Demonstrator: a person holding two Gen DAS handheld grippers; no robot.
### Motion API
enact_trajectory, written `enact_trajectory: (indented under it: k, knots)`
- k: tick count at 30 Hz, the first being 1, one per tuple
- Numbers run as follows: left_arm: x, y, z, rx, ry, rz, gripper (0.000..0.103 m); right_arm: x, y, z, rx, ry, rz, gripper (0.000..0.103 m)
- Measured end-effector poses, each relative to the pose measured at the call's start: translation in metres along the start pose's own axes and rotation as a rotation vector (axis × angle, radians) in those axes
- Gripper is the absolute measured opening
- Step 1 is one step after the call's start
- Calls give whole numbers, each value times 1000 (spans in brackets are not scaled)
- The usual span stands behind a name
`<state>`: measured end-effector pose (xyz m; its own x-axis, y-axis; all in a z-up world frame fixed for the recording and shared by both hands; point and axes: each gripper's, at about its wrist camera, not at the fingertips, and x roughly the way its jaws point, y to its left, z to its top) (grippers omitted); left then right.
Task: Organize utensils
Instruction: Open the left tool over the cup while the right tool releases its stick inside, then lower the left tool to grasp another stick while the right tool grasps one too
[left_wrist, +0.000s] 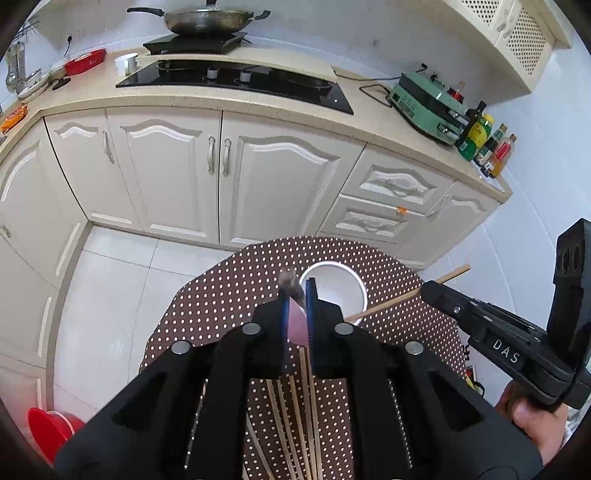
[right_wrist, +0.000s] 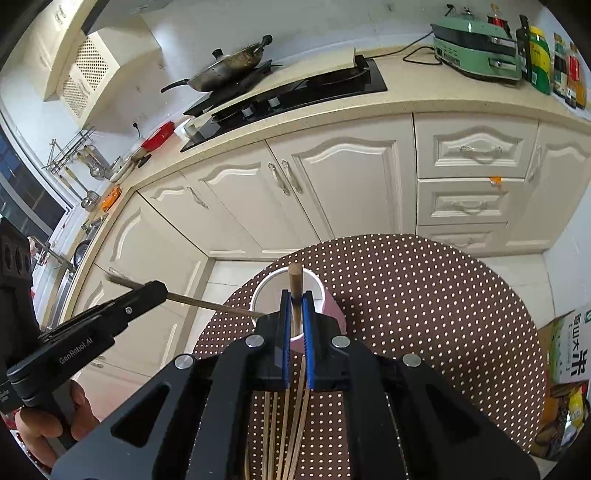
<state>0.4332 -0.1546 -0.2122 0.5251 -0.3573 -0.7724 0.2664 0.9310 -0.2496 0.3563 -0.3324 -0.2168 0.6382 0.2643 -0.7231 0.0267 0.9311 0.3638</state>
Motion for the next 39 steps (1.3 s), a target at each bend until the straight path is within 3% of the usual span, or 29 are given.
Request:
enact_trajectory:
  k: [1, 2, 3, 8, 11, 20, 31, 39]
  knots:
    - [0, 0, -2, 1, 3, 2, 33, 0, 0, -1, 4, 5, 1, 8]
    - [-1, 1, -3, 2, 1, 7, 57, 0, 0, -2, 9, 9, -1, 8]
    - [-5, 2, -4, 1, -14, 14, 59, 0, 1, -3, 15, 10, 2, 8]
    - [-12, 3, -8, 10, -19, 10, 59, -8, 3, -7, 37, 4, 2, 11]
    - [-16, 11, -13, 4, -13, 18, 59, -14, 5, -12, 41, -5, -8, 20]
    - [-14, 54, -44, -65, 62, 47, 59, -12, 5, -42, 62, 45, -21, 21]
    - [44, 102, -113, -125, 310, 114, 58, 34, -4, -93, 78, 238, -31, 21]
    - [86, 110, -139, -109, 435, 147, 45, 69, -14, -102, 86, 354, -35, 21]
